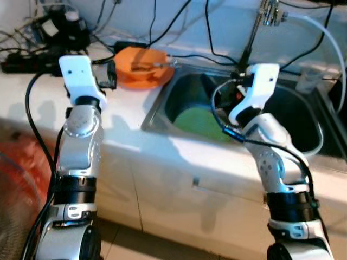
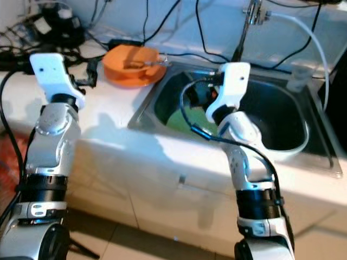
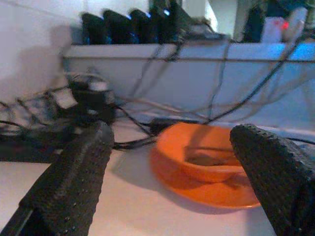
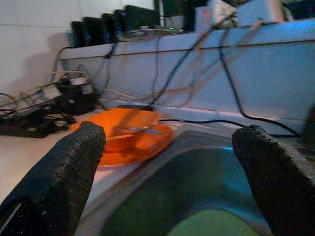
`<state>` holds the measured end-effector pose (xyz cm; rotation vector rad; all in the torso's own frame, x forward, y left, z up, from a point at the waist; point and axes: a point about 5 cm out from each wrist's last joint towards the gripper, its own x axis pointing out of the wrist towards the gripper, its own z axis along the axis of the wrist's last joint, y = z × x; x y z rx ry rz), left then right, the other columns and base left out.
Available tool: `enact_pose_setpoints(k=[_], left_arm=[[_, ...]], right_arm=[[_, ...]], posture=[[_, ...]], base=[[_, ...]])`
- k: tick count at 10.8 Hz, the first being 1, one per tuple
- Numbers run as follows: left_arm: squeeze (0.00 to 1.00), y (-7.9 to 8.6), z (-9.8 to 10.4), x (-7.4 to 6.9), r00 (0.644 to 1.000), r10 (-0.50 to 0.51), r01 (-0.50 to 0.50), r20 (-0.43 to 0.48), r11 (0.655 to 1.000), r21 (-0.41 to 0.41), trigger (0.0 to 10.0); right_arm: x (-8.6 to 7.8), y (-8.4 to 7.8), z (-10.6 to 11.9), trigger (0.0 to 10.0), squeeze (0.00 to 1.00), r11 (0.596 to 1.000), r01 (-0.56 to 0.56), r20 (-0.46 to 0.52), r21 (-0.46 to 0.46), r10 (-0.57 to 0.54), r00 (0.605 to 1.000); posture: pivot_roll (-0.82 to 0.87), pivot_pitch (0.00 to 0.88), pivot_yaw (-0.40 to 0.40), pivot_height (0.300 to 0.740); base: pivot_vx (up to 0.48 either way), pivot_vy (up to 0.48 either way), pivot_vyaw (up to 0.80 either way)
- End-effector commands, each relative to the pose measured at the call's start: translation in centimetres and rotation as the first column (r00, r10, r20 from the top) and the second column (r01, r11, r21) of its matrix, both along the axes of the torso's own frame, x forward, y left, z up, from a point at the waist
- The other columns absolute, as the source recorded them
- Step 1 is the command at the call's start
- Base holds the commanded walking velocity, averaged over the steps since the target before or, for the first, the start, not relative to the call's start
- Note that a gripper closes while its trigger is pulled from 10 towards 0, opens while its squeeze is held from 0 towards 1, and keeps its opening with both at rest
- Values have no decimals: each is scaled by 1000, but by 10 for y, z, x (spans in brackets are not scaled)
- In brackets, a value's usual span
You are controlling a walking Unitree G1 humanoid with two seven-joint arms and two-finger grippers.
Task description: Kitchen organization
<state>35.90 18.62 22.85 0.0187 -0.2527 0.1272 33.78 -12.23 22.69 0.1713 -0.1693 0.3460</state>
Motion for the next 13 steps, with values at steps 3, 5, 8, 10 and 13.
enact_pose_setpoints(k=[3, 5, 8, 10, 13], left_arm=[[0, -5, -11, -1, 999, -18, 16, -50, 999, -29, 10000], [0, -5, -13, 0, 997, -12, 9, -70, 999, -48, 10000], [0, -3, -15, 1, 996, -4, -3, -85, 996, -87, 10000], [0, 1, -15, 3, 994, 13, -25, -107, 993, -114, 10000], [0, 11, -13, 5, 987, 82, -96, -135, 991, -98, 10000]], right_arm=[[0, -7, -3, 10000, 0, 999, 45, -42, 7, -45, 998], [0, -8, -4, 10000, 0, 999, 53, -54, 4, -53, 997], [0, -5, -7, 10000, 0, 999, 45, -77, -13, -46, 996], [0, -6, -7, 10000, 0, 999, 48, -80, -15, -49, 996], [-2, -8, -7, 10000, 0, 999, 49, -77, -7, -49, 996]], posture=[[-46, 26, -12, 740], [-47, 26, -15, 740], [-47, 27, -17, 740], [-47, 29, -16, 740], [-53, 36, -13, 740]], base=[[107, 0, 0], [0, 0, 0], [0, 0, -517], [0, 0, -731], [0, 0, -202]])
